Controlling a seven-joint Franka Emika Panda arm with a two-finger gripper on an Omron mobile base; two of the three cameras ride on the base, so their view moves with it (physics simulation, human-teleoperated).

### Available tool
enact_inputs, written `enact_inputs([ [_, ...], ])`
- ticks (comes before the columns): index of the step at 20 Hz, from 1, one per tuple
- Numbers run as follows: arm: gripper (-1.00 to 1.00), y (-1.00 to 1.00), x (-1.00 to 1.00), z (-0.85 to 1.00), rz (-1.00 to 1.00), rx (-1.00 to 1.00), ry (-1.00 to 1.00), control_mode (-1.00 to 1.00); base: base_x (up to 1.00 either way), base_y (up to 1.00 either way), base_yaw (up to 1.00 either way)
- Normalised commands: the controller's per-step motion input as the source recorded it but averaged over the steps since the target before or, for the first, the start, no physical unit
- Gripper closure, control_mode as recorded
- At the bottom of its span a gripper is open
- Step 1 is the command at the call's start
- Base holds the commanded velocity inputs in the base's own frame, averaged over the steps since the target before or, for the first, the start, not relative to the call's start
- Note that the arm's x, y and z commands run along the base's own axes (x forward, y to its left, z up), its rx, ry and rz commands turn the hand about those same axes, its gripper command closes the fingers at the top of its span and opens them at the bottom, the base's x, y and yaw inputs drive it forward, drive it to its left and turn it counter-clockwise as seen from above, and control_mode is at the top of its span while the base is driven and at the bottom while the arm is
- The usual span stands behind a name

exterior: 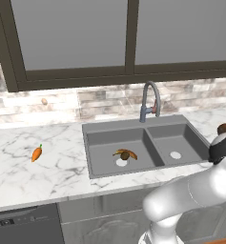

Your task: There is a mixed pile of frozen fruits and vegetables on the counter. Locate all the frozen vegetables and place the items in a bowl on the counter. Take all the frozen fruits and defrost them in a running sink.

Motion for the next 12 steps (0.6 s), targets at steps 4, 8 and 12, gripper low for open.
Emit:
enact_inputs([
  [4, 1.0, 0.0, 0.0, -0.12, 0.0, 0.0, 0.0, -1.0, 0.0, 0.0, 0.0],
  [8, 1.0, 0.0, 0.0, -0.07, 0.0, 0.0, 0.0, -1.0, 0.0, 0.0, 0.0],
  [12, 1.0, 0.0, 0.0, -0.1, 0.0, 0.0, 0.0, -1.0, 0.0, 0.0, 0.0],
])
